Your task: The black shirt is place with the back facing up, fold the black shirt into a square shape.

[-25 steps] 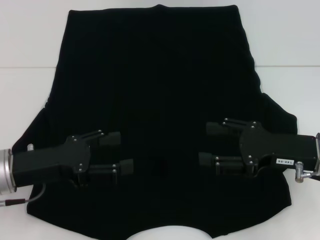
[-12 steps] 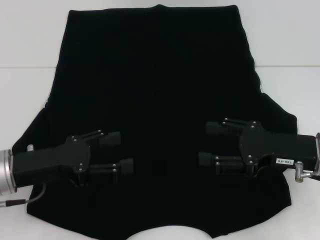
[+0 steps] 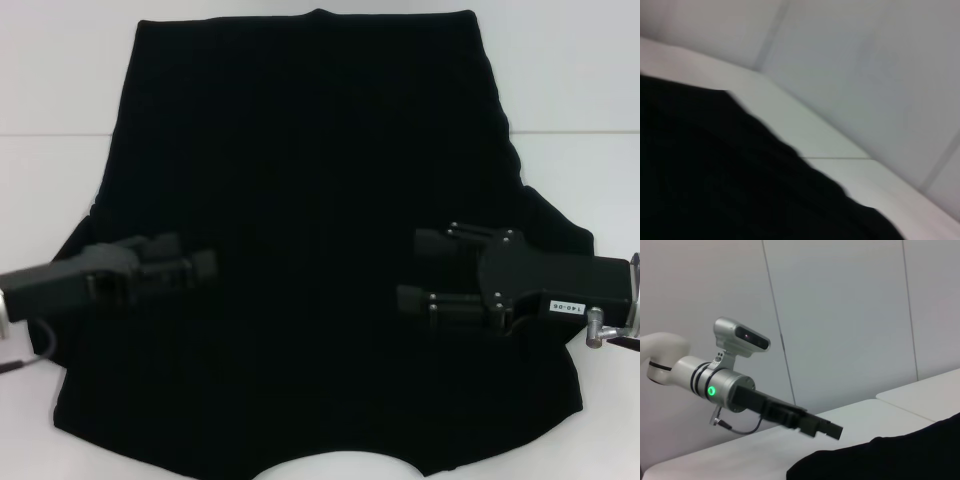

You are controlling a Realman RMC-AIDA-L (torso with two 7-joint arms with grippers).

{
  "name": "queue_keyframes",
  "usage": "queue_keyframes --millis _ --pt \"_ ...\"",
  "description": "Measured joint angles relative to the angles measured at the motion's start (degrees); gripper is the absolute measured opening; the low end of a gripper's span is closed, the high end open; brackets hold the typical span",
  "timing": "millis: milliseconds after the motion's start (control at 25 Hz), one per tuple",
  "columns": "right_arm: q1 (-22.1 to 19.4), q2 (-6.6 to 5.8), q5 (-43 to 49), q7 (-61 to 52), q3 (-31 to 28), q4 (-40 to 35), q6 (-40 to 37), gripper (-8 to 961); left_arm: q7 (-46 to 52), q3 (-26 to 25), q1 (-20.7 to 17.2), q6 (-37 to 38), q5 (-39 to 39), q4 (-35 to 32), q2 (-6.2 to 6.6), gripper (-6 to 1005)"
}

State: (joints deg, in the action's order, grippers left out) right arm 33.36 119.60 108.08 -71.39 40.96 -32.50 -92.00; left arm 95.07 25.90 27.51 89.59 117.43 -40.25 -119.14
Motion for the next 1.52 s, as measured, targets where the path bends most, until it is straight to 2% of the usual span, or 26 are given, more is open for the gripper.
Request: queue_keyframes --millis 240,480,760,1200,1520 --pt "1.3 0.11 -0.1 -0.2 -0.1 2.5 1.6 853 14.2 -0.5 -0.5 -6.9 4.2 -4.7 0.89 913" --pt "2.2 0.19 -0.1 -0.3 -0.1 3.7 2.7 854 23.2 -2.7 -0.6 -8.6 12.1 -9.5 1.24 909" --pt "2.7 0.19 -0.3 -0.6 -0.1 3.8 3.2 852 27.4 -3.1 -0.4 -11.2 19.6 -11.3 1.49 905" --pt "2.6 0.19 -0.8 -0.6 -0.1 4.3 3.6 854 31.9 -3.1 -0.7 -16.8 24.5 -11.2 1.14 898" --pt "2.7 0.19 -0.8 -0.6 -0.1 4.3 3.7 853 32.2 -2.7 -0.6 -17.6 24.8 -10.7 1.03 893"
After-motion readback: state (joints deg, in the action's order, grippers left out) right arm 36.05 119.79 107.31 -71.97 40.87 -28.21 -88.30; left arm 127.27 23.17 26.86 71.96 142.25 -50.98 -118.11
